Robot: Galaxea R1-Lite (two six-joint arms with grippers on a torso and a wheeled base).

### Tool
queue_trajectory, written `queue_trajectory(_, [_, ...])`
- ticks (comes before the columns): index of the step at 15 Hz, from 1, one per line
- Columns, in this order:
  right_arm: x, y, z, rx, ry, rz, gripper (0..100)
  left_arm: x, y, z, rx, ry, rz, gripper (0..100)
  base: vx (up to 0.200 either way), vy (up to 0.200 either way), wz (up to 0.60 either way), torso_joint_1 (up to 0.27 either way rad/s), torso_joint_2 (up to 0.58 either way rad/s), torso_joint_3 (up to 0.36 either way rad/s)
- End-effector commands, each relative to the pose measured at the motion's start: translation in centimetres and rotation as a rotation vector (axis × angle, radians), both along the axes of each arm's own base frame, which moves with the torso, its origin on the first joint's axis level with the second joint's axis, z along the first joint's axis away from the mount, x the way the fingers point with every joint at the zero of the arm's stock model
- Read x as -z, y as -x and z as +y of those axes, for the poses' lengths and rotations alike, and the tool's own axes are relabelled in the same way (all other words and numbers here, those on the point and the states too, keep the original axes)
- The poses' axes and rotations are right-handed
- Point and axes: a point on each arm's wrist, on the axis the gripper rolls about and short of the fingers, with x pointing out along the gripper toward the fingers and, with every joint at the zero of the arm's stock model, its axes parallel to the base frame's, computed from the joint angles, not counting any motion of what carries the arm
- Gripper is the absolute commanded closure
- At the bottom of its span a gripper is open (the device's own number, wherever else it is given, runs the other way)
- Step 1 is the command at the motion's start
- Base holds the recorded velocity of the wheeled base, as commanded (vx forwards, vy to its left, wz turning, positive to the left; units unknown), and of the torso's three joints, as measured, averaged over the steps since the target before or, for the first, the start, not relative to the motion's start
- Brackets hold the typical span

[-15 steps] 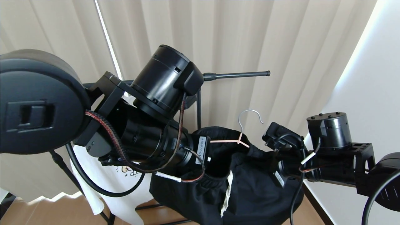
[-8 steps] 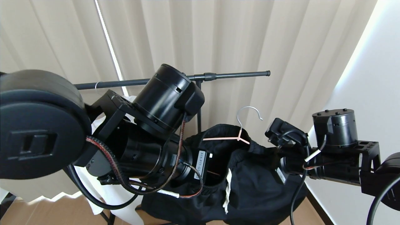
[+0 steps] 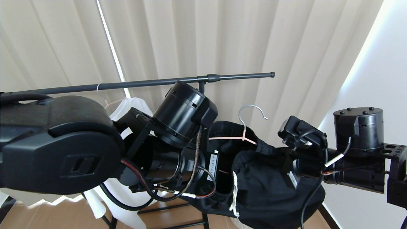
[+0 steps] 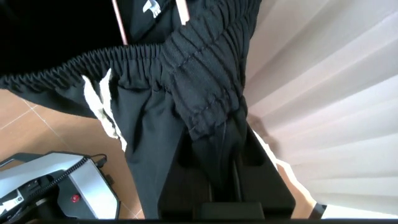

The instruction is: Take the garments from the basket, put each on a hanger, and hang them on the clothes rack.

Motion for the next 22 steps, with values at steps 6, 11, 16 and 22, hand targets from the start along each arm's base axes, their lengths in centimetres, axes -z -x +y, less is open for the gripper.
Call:
queue_trajectory(6, [-0.1, 0.8, 0.6, -0.038, -0.018, -0.028, 100, 1.9, -0.3, -2.3, 0.017, -0.024, -0.033, 100, 0.0, 0.0, 0.0, 0.0, 0.0, 0.0])
queue_trajectory(11, [-0.2, 1.1, 0.9, -0.054, -0.052, -0.079, 100, 1.8, -0.6, -2.5, -0.018, -0.018, -0.086, 100, 0.0, 0.0, 0.0, 0.0, 0.0, 0.0])
queue_trajectory(16, [-1.0, 1.9, 0.8, -0.061, -0.081, -0.093, 100, 2.1, -0.6, -2.4, -0.02, -0.038, -0.109, 100, 0.0, 0.0, 0.0, 0.0, 0.0, 0.0])
queue_trajectory(22, [-1.6, 3.2, 1.3, -0.106, -0.105, -0.116, 100, 2.7, -1.0, -2.8, -0.044, -0.074, -0.165, 100, 0.0, 0.0, 0.0, 0.0, 0.0, 0.0])
